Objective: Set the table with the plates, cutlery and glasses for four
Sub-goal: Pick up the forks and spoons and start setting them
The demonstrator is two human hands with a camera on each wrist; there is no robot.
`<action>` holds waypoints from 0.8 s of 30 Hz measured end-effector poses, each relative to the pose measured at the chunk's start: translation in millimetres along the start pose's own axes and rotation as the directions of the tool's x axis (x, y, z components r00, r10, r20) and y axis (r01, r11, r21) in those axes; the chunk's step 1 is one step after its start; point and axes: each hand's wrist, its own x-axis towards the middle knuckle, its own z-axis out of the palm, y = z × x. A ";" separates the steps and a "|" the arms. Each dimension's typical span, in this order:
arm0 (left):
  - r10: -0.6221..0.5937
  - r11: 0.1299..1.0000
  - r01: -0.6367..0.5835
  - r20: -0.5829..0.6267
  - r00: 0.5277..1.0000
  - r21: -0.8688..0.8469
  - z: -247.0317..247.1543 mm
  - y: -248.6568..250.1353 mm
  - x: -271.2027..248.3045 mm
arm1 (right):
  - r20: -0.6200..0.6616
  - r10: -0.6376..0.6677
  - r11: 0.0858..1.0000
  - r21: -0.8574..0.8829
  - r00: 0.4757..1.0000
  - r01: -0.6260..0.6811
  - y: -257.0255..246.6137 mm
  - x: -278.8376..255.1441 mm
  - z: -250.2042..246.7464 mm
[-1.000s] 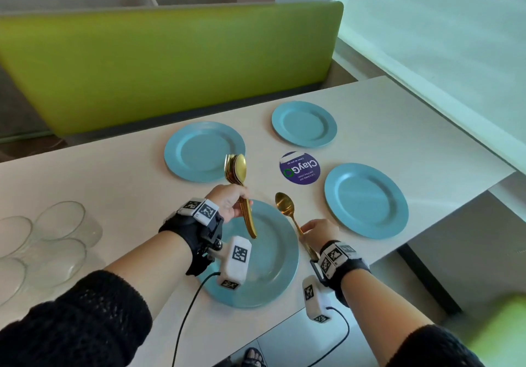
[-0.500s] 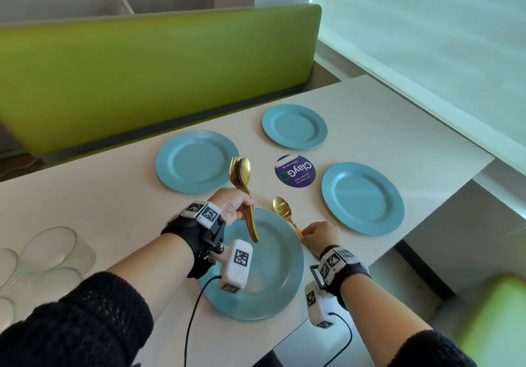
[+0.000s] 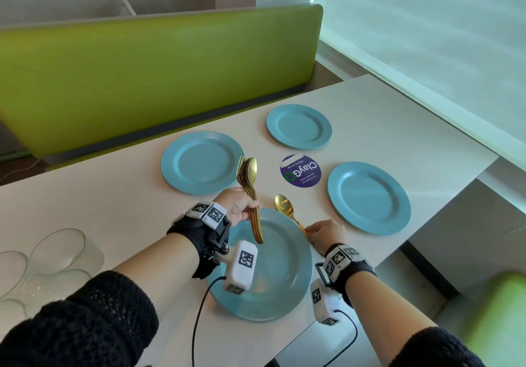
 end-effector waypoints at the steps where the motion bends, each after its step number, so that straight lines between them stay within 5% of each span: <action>1: 0.002 1.000 -0.002 0.000 1.000 0.001 -0.2 0.1 0.1 | 0.002 0.002 1.000 0.007 1.000 -0.002 0.4 0.6 0.5; 11: 0.005 1.000 -0.005 0.020 1.000 -0.002 7.9 -1.5 4.6 | -0.065 -0.076 0.997 0.003 0.995 0.076 -21.3 -1.0 -18.4; 17: 0.011 1.000 -0.011 0.095 0.995 0.004 32.0 2.3 5.0 | 0.234 -0.223 0.942 0.300 0.946 0.148 -60.8 -20.3 -29.2; 24: 0.001 1.000 -0.002 0.143 0.990 0.009 66.3 7.4 19.1 | 0.257 -0.161 0.885 0.465 0.953 0.024 -61.9 -7.9 -45.4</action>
